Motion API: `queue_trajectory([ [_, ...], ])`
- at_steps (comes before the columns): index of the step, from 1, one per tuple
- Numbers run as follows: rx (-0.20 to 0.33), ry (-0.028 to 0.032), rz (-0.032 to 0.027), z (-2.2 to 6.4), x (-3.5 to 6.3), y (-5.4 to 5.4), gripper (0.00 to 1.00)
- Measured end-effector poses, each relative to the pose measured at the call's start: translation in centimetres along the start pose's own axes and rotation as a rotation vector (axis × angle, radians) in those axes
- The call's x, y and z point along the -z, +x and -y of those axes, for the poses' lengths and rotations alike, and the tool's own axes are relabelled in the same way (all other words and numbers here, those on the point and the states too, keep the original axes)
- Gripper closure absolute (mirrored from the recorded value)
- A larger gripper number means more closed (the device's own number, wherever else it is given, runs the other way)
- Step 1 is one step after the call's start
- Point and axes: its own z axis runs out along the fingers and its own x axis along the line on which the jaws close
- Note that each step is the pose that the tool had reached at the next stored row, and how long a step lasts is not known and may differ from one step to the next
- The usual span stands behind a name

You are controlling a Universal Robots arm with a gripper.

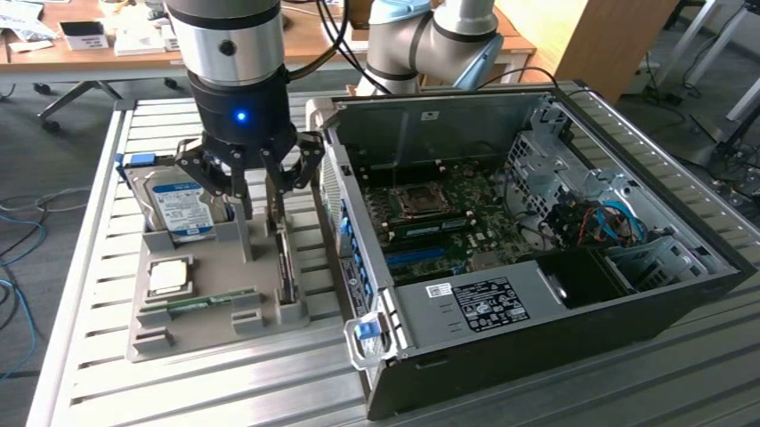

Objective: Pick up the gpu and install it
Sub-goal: 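Pick up the gpu and move the gpu toward the slot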

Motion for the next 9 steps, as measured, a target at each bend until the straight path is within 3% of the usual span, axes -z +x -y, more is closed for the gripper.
queue_trajectory([
  [9,0.000,0.0000,0.0001,0.03,-0.63,0.02,0.58],
])
